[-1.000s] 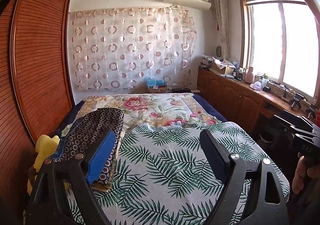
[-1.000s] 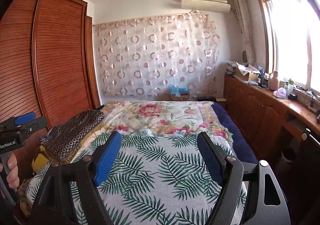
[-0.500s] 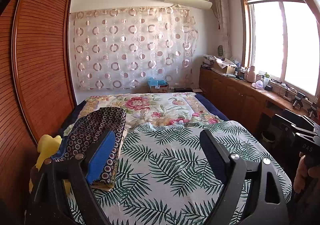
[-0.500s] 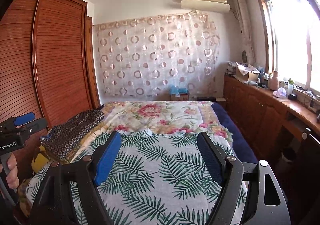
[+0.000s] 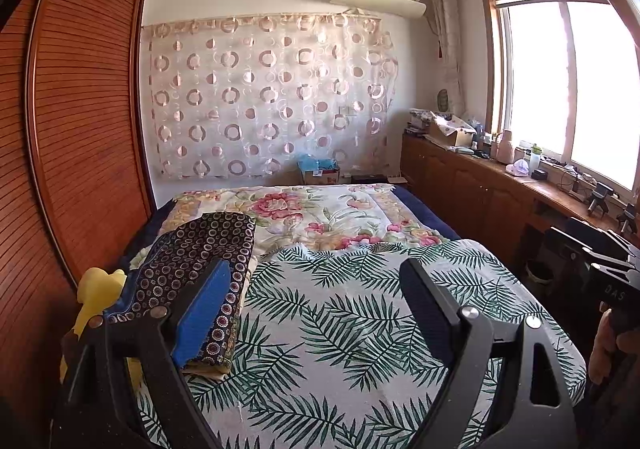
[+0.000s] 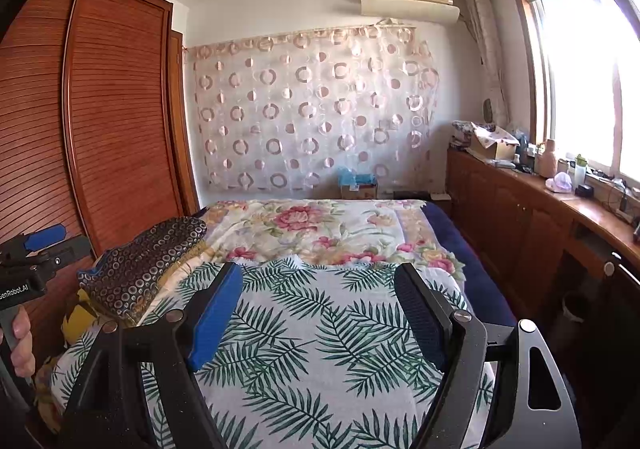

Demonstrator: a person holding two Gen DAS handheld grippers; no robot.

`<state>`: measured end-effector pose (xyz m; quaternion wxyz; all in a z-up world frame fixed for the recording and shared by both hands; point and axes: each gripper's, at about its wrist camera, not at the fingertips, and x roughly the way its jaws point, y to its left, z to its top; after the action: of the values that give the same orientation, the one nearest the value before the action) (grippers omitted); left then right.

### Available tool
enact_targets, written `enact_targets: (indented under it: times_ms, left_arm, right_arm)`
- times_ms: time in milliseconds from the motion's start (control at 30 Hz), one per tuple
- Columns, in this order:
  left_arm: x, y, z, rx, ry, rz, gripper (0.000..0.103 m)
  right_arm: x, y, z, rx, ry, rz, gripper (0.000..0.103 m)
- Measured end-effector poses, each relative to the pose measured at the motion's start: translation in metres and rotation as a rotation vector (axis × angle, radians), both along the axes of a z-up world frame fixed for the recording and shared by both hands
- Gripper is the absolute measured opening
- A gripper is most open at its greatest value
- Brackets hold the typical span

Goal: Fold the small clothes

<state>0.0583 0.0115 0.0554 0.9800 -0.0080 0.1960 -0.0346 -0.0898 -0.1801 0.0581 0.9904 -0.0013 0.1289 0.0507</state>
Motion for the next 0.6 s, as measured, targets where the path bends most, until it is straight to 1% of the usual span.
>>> enact_targets:
  times_ms: [600]
  left_arm:
    - [-0.0003, 0.0017, -0.0011, 0.001, -0.002, 0.001, 0.087]
  right_arm:
    - [0.0016, -0.0058, 0.0012, -0.003, -0.004, 0.000, 0.080]
